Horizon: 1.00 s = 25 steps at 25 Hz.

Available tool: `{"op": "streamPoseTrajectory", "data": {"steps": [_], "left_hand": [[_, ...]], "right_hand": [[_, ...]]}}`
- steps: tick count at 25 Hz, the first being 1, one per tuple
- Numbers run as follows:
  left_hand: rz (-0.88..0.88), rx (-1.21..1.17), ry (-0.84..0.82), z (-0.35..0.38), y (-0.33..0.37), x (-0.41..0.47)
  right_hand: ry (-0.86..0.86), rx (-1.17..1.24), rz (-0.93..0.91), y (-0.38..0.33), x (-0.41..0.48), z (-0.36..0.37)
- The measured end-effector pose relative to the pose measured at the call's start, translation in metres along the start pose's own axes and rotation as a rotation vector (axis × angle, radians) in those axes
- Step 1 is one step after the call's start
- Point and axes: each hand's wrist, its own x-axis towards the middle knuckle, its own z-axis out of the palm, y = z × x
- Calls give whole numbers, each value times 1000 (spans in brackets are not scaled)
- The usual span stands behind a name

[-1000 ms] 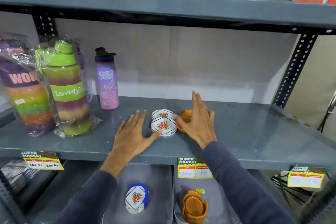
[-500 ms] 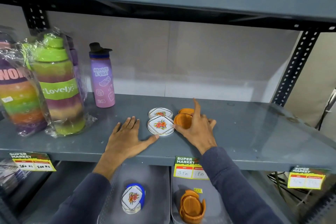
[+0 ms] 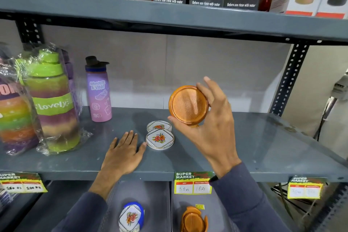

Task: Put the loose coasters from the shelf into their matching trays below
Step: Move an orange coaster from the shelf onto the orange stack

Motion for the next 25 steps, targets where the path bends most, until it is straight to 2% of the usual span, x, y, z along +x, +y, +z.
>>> {"op": "streamPoseTrajectory", "data": {"steps": [3, 7, 13, 16, 25], "left_hand": [[-1, 9, 11, 2, -1, 2], [1, 32, 12, 2, -1, 4], [-7, 17, 4, -4, 1, 2], [0, 21, 22, -4, 2, 1], [-6, -9, 32, 2, -3, 3]], "right_hand": [[99, 39, -114, -21, 6, -22], [97, 40, -149, -27, 6, -31], [-35, 96, -39, -20, -11, -31], [-124, 152, 88, -16, -35, -34], [-270, 209, 306, 9, -167, -33]]}}
